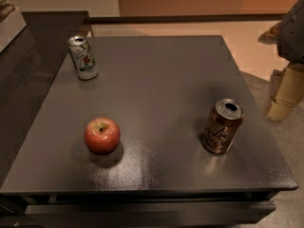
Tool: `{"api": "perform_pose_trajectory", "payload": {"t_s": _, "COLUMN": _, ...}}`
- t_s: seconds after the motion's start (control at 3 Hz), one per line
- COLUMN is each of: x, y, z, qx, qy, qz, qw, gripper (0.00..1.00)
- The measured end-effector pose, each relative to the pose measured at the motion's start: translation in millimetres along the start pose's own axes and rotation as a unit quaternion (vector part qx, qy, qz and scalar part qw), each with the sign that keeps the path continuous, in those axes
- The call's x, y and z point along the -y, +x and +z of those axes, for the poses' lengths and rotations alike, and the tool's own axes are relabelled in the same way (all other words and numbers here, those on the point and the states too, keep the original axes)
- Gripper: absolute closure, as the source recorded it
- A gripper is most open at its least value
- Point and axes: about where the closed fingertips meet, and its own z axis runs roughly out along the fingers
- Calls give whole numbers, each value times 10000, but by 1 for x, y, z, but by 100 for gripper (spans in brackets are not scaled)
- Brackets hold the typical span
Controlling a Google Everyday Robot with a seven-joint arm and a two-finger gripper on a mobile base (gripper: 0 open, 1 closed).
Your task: Move orange can near apple
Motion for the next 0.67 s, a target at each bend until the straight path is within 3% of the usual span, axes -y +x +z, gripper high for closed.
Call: {"api": "perform_pose_trajectory", "payload": {"t_s": 0.67, "x": -11, "y": 4, "z": 9, "qx": 123, "qy": -117, "qz": -89, "qw": 9998, "gripper": 0}}
